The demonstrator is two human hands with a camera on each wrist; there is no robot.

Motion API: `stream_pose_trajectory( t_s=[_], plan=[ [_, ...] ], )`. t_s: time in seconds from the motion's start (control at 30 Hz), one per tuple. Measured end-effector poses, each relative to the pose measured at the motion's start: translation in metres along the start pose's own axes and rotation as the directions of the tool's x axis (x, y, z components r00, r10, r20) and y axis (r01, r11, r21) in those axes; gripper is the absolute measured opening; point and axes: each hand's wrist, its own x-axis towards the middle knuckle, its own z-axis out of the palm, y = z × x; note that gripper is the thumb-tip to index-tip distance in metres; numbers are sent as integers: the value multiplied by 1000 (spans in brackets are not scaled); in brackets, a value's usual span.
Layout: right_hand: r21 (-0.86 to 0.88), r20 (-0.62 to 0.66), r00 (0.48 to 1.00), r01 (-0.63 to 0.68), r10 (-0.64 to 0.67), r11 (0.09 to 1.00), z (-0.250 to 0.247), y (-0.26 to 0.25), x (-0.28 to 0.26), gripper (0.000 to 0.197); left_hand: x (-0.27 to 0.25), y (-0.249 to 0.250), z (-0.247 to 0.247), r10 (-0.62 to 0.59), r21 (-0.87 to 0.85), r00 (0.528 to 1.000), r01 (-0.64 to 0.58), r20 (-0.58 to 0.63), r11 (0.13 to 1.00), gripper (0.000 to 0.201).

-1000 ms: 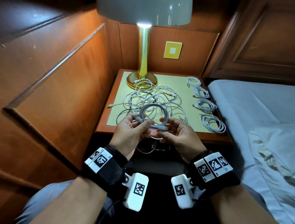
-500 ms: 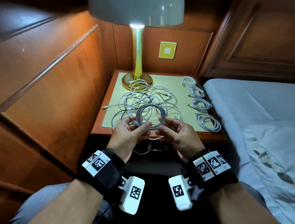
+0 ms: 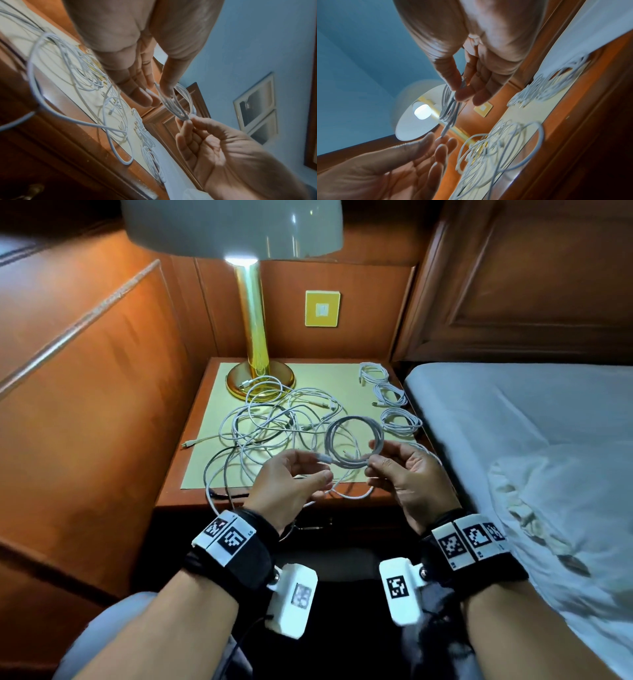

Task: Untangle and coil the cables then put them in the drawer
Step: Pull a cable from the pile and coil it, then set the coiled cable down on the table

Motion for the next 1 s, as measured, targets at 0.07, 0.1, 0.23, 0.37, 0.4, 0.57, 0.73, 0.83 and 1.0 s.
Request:
stream_pose_trajectory(
  t_s=[0.07,0.1,0.23,0.37,0.4,0.57,0.73,0.83,1.0],
  plan=[
    [-69,-62,998,25,-30,997,-15,1,4,15,9,-1,12,-7,82,1000,7,3,997,23],
    [-107,-87,995,34,-43,994,-22,0,6,15,12,-1,18,-16,102,1000,14,13,995,24],
    [-200,-148,987,36,-66,979,-46,-2,11,14,27,-7,36,-33,229,999,23,40,973,27],
    [-241,-188,979,29,-76,970,-62,-4,19,17,39,-16,44,94,747,985,-170,144,643,35],
    [-244,-196,977,31,-81,969,-65,-4,22,18,41,-19,46,82,813,976,-213,201,542,39],
    [-257,-218,972,25,-83,966,-72,-1,43,12,51,-33,58,-124,929,921,-360,368,82,58],
    [-325,-207,977,-21,-49,945,-75,5,69,18,66,-27,55,-88,951,949,-307,303,-38,32],
    [-285,-190,981,-87,32,955,-72,10,78,22,76,-20,38,-88,975,972,-221,218,-25,15],
    [-216,-115,976,-205,183,955,-58,15,81,6,86,-6,-2,-62,998,997,-37,34,-48,11]
  ],
)
